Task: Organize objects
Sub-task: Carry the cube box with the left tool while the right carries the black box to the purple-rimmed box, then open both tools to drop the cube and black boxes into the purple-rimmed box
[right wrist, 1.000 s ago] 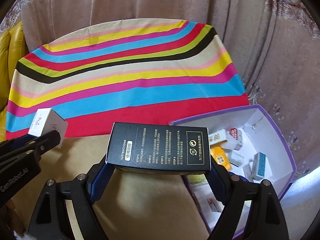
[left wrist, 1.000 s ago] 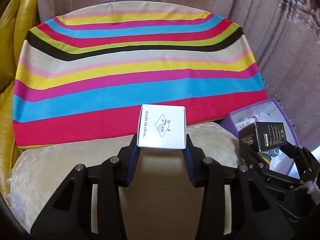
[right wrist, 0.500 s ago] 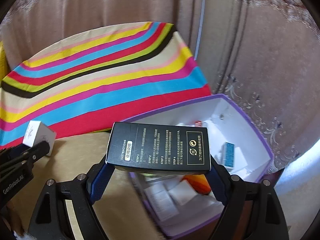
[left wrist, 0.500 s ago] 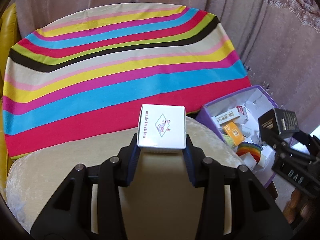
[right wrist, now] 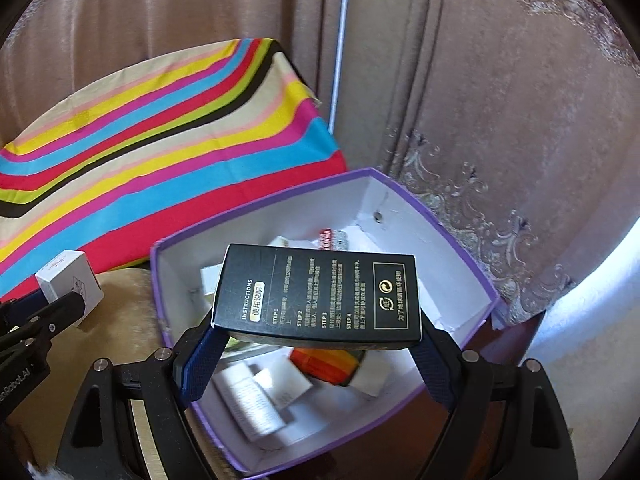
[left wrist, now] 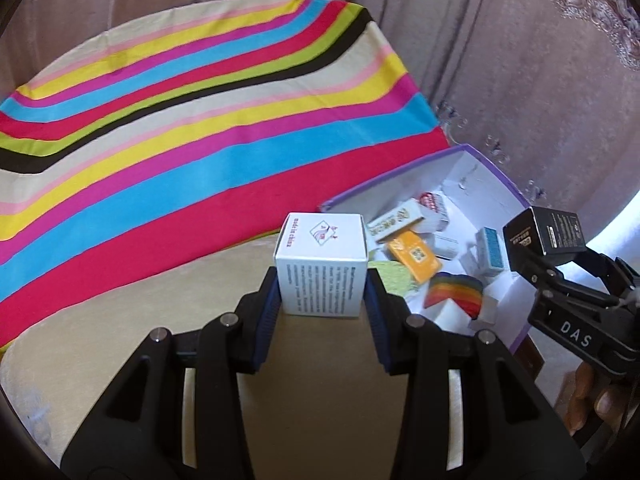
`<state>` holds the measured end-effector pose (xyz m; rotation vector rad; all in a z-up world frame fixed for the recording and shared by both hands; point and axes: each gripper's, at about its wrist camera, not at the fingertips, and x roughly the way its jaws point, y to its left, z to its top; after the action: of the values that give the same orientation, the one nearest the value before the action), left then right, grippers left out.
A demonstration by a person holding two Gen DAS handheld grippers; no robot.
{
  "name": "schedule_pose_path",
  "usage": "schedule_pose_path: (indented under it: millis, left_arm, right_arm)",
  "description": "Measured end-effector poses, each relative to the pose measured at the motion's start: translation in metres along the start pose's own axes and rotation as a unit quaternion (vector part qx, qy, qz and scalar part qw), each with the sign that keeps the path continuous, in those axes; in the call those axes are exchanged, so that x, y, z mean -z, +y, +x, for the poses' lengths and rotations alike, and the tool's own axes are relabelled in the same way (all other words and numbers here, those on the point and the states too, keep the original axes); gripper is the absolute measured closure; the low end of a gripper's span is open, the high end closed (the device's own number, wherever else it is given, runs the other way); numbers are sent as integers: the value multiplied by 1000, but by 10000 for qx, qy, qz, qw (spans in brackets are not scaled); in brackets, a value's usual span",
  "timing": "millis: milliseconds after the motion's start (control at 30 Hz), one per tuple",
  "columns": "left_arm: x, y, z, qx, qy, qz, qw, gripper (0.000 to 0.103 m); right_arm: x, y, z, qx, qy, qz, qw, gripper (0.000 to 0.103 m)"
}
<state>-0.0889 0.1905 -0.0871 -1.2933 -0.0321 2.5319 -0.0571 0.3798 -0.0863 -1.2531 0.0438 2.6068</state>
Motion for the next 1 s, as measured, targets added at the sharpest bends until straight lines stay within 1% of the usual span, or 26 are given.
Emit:
schedule_pose_path:
  millis: [200,467,600,867,900,967,1000]
  left_arm:
    - [-10,-22,13,315,135,126,9993,57]
    - [-24,-43,30,717,274,109,9970,57]
    - [-27,-49,35,842,317,87,9959,57]
    - [-38,-58,49,1019,403,-15,9940,57]
    - [-39,-58,51,1040,426,-23,9937,56]
    - [-39,-58,52,1071,471,-51,9931,50]
    - [-39,-57,52,1083,477,-80,9929,45]
  right_arm:
    - [-2,-16,4,237,14,40,9997,17]
    - [-9,-31,10,484,-9,65,9988,17]
    - [-12,-35,12,597,-34,66,9982,17]
    - [-17,-40,17,640,-37,128,9979,16]
    - [-18,-40,19,639,-16,119,9979,16]
    - [-18,-39,22,636,36,115,9979,15]
    - [-17,-39,22,645,63,113,9978,15]
